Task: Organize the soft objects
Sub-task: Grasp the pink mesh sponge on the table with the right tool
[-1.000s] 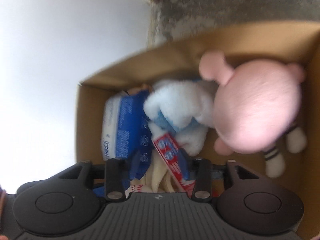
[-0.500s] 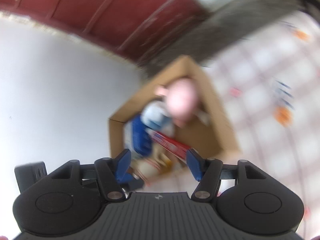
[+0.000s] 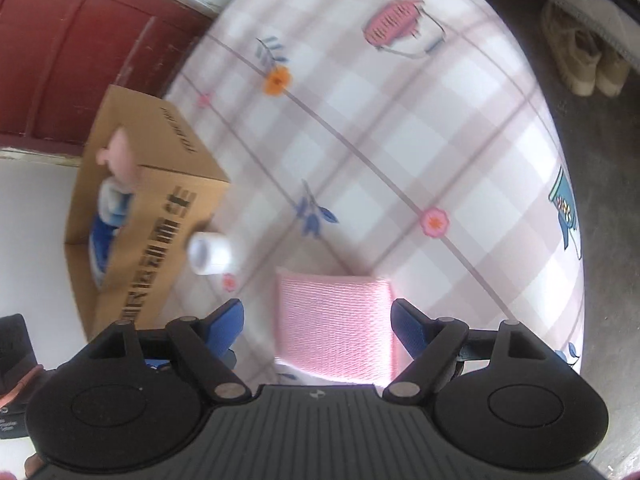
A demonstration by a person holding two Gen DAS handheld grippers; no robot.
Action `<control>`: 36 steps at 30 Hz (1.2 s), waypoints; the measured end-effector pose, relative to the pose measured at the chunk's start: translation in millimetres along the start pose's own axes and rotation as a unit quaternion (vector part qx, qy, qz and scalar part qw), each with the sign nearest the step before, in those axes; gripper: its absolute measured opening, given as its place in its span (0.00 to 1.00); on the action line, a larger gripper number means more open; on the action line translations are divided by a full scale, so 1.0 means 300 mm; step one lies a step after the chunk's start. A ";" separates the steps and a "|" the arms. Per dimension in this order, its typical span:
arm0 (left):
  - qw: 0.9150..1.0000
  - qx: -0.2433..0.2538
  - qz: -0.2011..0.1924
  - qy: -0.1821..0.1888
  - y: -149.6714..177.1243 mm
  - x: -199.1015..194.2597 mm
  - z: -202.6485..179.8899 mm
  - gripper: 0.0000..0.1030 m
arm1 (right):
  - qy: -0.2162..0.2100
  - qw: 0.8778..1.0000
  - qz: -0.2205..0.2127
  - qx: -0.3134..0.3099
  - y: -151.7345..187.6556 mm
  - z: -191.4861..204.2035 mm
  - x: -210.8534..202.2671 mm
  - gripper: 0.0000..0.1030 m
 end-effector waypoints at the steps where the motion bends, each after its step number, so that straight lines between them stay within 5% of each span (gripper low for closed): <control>1: 1.000 0.004 0.005 -0.002 0.003 0.026 -0.016 0.51 | 0.002 1.000 0.003 0.002 0.002 -0.021 0.020 0.81; 16: 0.999 0.004 0.042 -0.002 0.012 0.172 -0.100 0.54 | 0.027 0.999 0.029 -0.034 0.026 -0.057 0.135 0.59; 23: 0.999 -0.008 0.032 0.035 0.011 0.081 -0.129 0.51 | -0.018 0.999 0.039 -0.026 0.028 0.056 0.071 0.32; 28: 0.998 -0.018 -0.001 0.052 0.000 -0.039 -0.147 0.52 | 0.000 0.993 0.046 -0.109 0.031 0.213 0.049 0.32; 36: 0.997 -0.068 0.009 0.023 0.027 0.012 -0.009 0.53 | 0.042 0.992 0.041 -0.110 -0.051 0.111 0.070 0.38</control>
Point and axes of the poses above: each gripper's, at about its wrist camera, not at the fingertips, and x roughly the way its jaws point, z to its left, y to its underside, the point moved 7 cm from there along x, roughly the way its jaws point, and after that the axes turned 11 degrees about -y, right-handed, at the moved point
